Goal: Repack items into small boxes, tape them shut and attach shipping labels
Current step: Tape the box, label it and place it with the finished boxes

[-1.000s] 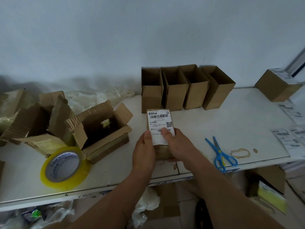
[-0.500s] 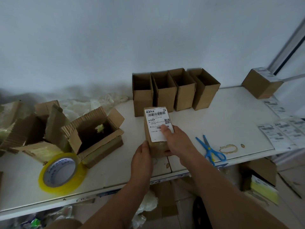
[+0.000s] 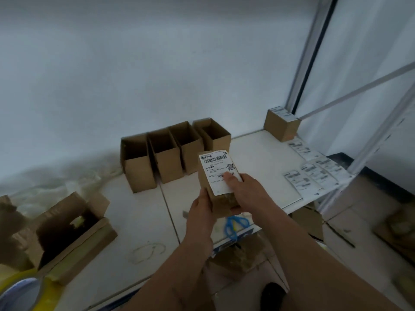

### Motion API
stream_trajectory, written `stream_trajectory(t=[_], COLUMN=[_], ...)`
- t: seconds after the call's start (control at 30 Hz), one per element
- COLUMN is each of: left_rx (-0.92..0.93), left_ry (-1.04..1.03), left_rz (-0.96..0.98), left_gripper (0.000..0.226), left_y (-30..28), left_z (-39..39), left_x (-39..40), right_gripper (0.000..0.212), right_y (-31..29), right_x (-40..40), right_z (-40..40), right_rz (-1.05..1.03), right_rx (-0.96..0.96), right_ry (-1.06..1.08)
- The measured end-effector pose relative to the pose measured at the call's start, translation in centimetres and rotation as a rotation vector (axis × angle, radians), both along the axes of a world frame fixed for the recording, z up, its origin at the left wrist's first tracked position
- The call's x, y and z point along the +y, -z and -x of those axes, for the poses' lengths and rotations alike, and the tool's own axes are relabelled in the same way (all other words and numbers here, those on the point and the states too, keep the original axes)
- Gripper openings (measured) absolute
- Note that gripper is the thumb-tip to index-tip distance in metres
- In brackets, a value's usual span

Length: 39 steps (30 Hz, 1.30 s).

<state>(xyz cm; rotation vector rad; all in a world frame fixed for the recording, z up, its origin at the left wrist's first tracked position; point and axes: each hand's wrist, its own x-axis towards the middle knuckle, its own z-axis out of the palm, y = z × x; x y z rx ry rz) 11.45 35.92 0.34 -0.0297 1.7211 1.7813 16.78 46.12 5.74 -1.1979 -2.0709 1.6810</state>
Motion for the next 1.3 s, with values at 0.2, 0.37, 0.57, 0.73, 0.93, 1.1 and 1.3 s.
stream_trajectory(t=[0.2,0.37,0.57,0.73,0.93,1.1,1.3], left_rx=[0.049,0.086,0.084,0.07,0.068,0.096,0.186], left_ry=[0.099,0.166,0.17,0.157,0.133,0.152,0.172], left_rz=[-0.032,-0.035,-0.046,-0.052,-0.042,0.042,0.137], left_gripper=[0.033,0.041,0.038,0.041,0.046,0.058,0.048], left_y=[-1.5,-1.8,0.1,2.6,6.4,8.4,8.6], left_z=[0.0,2.2,6.7,10.6,13.5,14.8,14.3], left_x=[8.8,18.3,28.8,36.1,41.3,43.7,44.9], right_gripper=[0.047,0.029,0.024,0.043,0.051,0.052,0.065], right_y=[-1.0,-0.7,1.5,4.5,8.8,11.3,12.0], right_x=[8.4,17.0,27.1,34.6,39.5,41.2,41.5], right_z=[-0.8,0.6,5.2,9.7,12.9,14.5,14.1], right_rz=[0.032,-0.011,-0.052,-0.06,-0.06,-0.033,-0.03], right_rx=[0.064,0.106,0.149,0.175,0.179,0.226,0.22], right_ry=[0.172,0.236,0.303,0.329,0.329,0.385,0.523])
